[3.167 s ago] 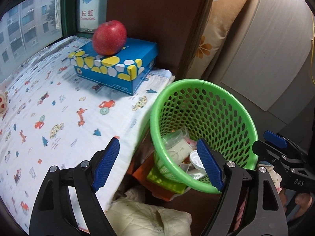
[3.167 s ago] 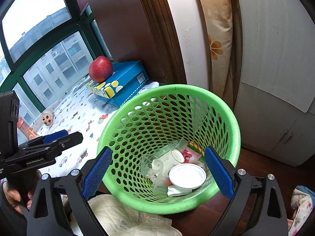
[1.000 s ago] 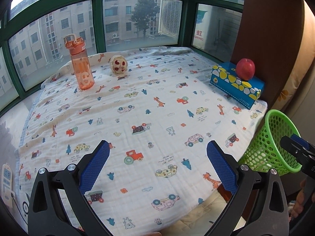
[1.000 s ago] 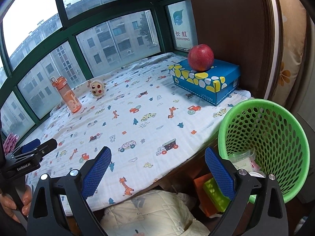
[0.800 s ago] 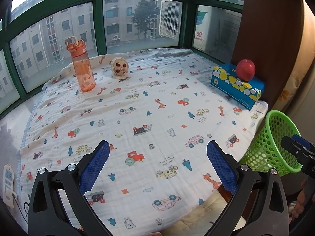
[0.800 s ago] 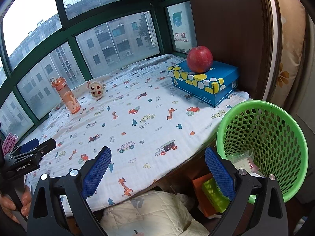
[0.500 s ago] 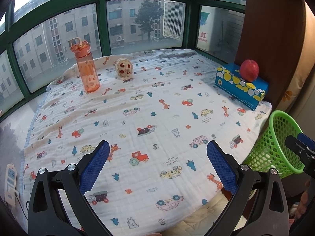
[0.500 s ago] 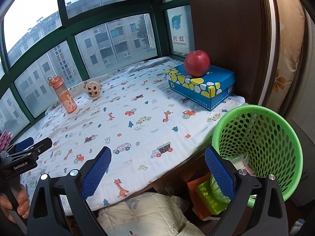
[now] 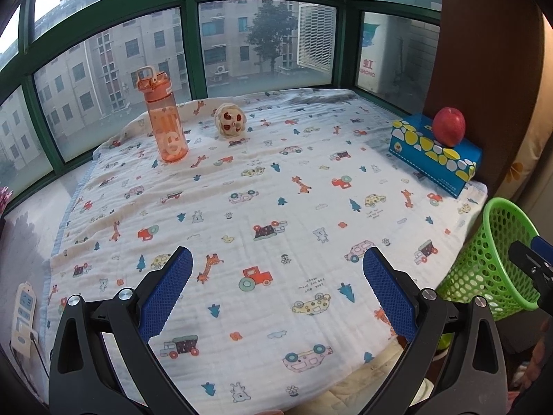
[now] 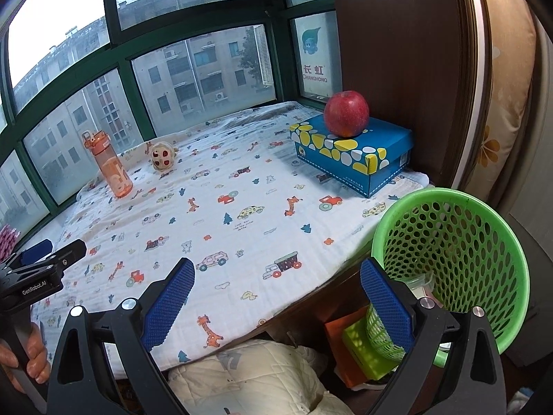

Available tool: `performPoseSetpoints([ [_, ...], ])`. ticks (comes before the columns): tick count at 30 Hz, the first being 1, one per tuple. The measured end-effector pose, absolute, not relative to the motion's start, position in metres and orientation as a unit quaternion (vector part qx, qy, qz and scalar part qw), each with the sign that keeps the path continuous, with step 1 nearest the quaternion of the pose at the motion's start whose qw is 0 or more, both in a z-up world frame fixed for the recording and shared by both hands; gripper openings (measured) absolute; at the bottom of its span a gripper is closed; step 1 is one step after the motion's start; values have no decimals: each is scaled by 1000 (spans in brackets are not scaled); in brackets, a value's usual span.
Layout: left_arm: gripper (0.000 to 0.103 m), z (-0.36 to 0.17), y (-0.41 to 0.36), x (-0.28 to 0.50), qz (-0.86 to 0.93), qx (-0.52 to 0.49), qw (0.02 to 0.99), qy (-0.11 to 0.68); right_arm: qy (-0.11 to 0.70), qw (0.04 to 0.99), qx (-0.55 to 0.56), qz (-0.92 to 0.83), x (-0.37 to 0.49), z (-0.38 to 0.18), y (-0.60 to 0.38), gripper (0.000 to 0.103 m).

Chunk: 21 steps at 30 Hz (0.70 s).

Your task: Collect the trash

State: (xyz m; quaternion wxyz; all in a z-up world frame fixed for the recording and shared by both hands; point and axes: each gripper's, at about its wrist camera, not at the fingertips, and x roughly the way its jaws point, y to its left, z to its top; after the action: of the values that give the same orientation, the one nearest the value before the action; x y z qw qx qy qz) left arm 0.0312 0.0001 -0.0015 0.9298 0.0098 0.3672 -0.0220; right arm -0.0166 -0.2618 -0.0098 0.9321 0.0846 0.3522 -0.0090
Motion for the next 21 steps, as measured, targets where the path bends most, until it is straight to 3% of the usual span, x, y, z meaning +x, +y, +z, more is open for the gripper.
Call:
performPoseSetpoints([
  [21, 97, -4, 3, 31, -10, 14, 931, 365, 354, 932, 84, -5, -17, -12, -258, 94],
])
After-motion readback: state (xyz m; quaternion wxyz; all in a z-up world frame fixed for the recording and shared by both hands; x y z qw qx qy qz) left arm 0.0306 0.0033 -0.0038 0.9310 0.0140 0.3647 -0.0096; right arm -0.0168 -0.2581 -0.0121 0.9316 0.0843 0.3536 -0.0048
